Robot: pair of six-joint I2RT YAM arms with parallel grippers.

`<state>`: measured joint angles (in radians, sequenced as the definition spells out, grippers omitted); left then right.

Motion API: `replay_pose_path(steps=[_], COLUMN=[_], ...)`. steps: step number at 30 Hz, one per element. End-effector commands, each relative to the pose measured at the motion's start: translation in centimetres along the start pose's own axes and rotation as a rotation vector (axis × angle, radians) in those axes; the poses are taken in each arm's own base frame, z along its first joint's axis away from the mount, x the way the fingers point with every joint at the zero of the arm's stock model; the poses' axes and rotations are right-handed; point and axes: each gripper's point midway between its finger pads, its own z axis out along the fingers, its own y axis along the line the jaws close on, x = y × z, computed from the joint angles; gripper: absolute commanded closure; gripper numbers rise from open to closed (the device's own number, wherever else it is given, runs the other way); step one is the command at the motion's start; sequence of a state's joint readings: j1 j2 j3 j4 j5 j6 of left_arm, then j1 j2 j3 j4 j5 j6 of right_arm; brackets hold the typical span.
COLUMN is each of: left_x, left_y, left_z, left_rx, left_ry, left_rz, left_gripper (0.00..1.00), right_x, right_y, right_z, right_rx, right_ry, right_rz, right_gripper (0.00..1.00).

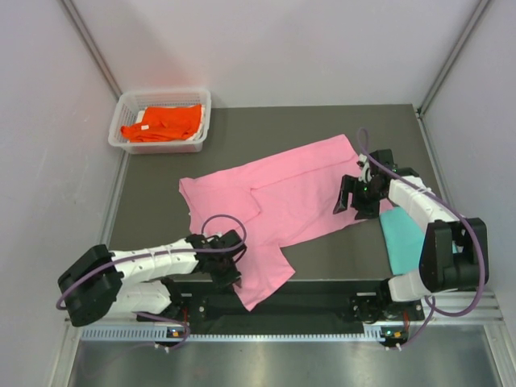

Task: Fold and stack the t-shirts
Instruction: Fold the tshirt

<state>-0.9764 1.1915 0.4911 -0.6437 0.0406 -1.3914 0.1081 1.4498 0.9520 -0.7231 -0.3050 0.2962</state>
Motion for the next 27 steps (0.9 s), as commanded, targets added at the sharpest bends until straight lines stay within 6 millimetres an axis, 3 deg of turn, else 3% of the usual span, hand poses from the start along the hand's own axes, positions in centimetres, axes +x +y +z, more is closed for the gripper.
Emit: replay_pose_path(steps=[1,6,12,18,19,20,21,24,27], left_x=[-0.6,-0.7,-1.9,-2.7,-2.7,-2.7,-2.6,-1.8,-1.1], left_y=[-1.5,-1.7,-2.2,-2.8,-2.5,-2.2,-1.4,-1.3,-0.8], left_z=[-0.8,-1.5,-3.1,-4.9,-5.0,-5.2,-5.2,-4.4,-3.5], left_rx=[0.028,0.05,0.106,0.115,0.095,0.062,0.02,0.007,-0.005], left_ry=[-0.028,-0.04,-0.119,-0.162,-0.161,-0.16,-0.149,-0.102,-0.06], left_rz=[0.009,0.016,0.021,0.088,0.093,0.094,0.094,0.123,0.124], left_gripper=[0.71,1.0,1.0,1.0,0.96,0.81,0.56,0.52,0.58], right_x=[-1.8,-1.8,-2.4,-5.1,-5.3,-5.2,-5.3,-4.9,-4.4], right_y=[0.3,0.3,-0.6,-2.3,-2.2,-2.3,-2.2,-1.9,-2.0], right_z=[-0.8,-0.7,-0.7,-1.7,-1.8,-1.6,-1.7,-1.3,-0.8], right_rx=[-0.014,-0.016,0.009,0.011,0.009,0.009,0.007,-0.015,-0.025], right_ry=[-0.052,-0.054,-0.07,-0.139,-0.139,-0.13,-0.132,-0.123,-0.117], right_rz=[-0.015,-0.012,0.033,0.133,0.132,0.136,0.134,0.138,0.145], right_gripper=[0.23,0.23,0.23,0.31,0.31,0.31,0.3,0.3,0.3])
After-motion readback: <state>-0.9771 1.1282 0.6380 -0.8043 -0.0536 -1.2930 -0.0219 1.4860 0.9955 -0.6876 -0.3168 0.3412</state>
